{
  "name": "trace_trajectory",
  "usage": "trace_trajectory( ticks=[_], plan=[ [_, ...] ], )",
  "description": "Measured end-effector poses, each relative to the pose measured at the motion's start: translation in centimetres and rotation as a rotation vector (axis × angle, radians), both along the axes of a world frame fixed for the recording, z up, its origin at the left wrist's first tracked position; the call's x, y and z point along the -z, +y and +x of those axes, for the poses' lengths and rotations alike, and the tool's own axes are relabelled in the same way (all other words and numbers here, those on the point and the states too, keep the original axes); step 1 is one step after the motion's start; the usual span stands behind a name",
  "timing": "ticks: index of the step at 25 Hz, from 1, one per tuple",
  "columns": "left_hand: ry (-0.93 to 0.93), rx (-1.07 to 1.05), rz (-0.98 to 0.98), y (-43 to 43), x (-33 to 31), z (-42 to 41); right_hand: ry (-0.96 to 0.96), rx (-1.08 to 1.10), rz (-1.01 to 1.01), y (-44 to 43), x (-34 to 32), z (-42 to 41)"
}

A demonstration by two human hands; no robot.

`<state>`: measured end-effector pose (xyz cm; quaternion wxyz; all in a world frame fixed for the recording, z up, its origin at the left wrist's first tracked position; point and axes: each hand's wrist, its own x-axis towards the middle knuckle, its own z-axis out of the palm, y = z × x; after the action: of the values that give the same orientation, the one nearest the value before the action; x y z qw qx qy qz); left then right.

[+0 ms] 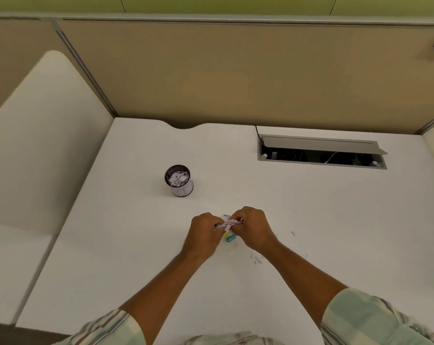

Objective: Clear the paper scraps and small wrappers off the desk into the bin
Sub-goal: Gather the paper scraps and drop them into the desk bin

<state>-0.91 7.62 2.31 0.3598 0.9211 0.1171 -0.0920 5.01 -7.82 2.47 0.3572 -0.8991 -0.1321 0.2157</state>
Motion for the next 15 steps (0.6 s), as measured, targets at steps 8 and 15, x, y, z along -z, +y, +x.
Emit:
trace_trajectory(
  ticks=[8, 15],
  plan=[
    [-0.150, -0.079, 0.039, 11.3, -3.9, 4.9, -0.135, -0.031, 0.059, 12.5, -3.6, 6.8],
    [-0.011, -0.147, 0.093, 16.0, -0.7, 9.9, -0.143, -0.065, -0.106, 19.6, -0.9, 10.6]
  ],
)
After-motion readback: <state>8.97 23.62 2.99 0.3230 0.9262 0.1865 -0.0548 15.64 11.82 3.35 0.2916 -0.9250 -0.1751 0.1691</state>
